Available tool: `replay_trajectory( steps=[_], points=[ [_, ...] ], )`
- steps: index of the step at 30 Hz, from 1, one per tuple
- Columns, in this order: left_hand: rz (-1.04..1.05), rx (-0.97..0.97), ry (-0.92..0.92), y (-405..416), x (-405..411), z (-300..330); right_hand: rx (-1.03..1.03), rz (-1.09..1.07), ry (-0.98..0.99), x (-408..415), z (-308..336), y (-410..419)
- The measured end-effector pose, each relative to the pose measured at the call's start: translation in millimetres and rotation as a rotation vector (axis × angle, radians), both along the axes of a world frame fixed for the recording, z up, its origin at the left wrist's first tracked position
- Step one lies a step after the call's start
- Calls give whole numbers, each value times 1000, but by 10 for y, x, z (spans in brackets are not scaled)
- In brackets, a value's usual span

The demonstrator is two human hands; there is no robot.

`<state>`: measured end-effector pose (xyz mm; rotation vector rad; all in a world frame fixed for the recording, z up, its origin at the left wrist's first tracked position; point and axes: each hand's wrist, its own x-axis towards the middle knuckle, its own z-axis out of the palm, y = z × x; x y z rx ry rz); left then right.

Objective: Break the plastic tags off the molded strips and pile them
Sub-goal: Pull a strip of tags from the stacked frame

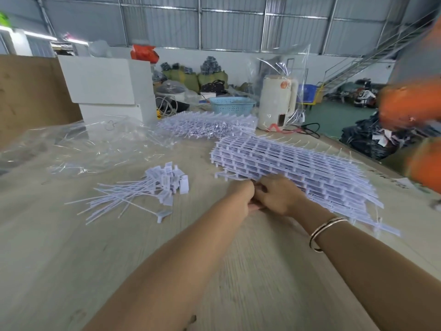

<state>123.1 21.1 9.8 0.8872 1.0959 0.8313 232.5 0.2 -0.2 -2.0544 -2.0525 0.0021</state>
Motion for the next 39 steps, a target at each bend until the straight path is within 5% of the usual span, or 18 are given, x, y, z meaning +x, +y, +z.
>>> replay_trajectory(
  steps=[5,13,16,18,22,24,29,39],
  points=[
    [8,76,99,-58,-461,-6,-150,22,-49,9,6,43],
    [71,299,392,45,-1378,289,-88,-55,6,-32,-40,14],
    [12,345,456,56,-1599,479,107,-143,396,-80,41,21],
    [-95,397,566,45,-1697,548,209,-228,861,-106,108,62],
    [-258,515,850,-6,-1767,466,190,-223,1423,-227,304,10],
    [-287,557,943,-30,-1796,386,53,-122,1346,-342,345,-54],
    [-311,709,1108,-55,-1910,255,-243,211,778,-773,255,-231],
    [-326,1067,1334,-371,-1947,93,-172,323,1208,-1178,124,-252]
  ],
)
